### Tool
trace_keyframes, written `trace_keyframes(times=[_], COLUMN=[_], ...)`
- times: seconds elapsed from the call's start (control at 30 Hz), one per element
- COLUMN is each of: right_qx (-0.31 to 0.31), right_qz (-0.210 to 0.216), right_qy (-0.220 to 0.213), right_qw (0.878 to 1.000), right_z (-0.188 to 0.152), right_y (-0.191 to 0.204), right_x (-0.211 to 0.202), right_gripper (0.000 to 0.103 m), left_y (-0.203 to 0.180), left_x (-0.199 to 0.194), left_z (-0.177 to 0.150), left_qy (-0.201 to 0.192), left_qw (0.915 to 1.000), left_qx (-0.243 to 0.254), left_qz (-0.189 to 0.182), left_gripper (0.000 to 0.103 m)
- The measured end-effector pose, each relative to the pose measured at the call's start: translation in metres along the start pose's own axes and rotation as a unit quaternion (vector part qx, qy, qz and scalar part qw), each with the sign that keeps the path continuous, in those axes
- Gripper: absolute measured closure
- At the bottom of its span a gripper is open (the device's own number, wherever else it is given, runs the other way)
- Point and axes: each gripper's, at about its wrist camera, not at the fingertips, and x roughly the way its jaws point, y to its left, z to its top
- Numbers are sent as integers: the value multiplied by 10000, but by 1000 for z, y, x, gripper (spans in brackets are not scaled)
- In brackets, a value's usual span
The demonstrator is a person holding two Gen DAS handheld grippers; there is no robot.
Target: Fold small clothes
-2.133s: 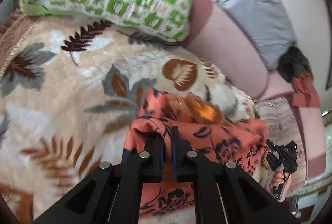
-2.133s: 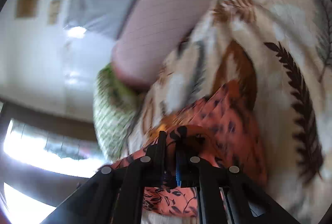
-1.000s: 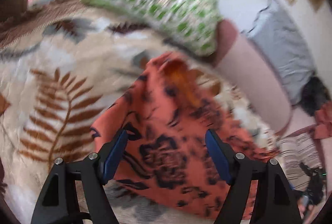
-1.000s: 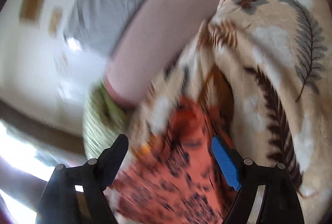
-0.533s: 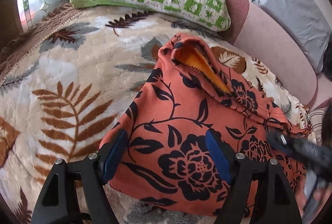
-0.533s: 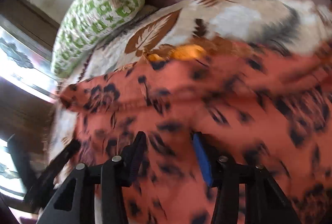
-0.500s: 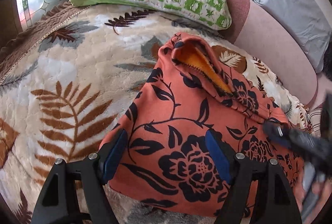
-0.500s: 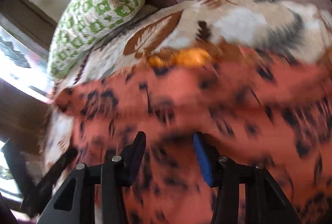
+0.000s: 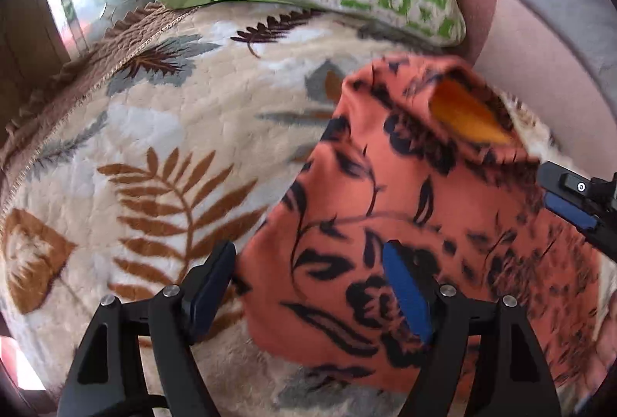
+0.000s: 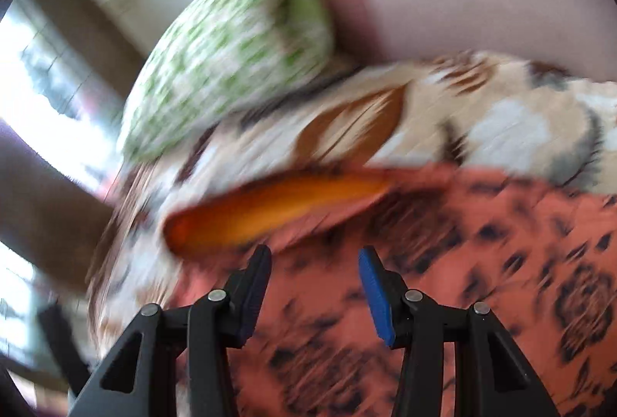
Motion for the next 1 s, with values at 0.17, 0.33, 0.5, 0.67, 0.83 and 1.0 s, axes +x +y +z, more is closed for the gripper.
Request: trace_keyframes(times=[0.17, 0.33, 0.5, 0.67, 0.83, 1.0], right_qx=[-345, -23, 768, 979, 1232, 1746], right_qz=[117, -210, -218, -173, -650, -956], right_qy=[798, 480, -81, -509, -470, 243], right_qw=[9961, 9986, 9968, 9937, 9891, 9797], right_z=[-15, 32, 61, 25, -55, -141], right_y=[39, 41, 5, -44, -107, -158], right_x=[54, 98, 88, 12, -79, -109], right_gripper=[52, 52, 52, 52, 52, 52], left_y=[3, -4, -8, -13, -19, -39], left_x=[-1, 10, 16, 15, -1, 1], left_z=[-9, -11, -9, -7, -5, -25], left_qy=[-105, 11, -28, 46, -418, -968], left_qw=[9995, 9988, 9991, 9990, 9977, 9874], left_qx=[295, 472, 419, 445, 498, 1130], left_qz=[-18, -112, -111, -52, 187, 536], left_gripper=[24, 20, 17, 16, 16, 14])
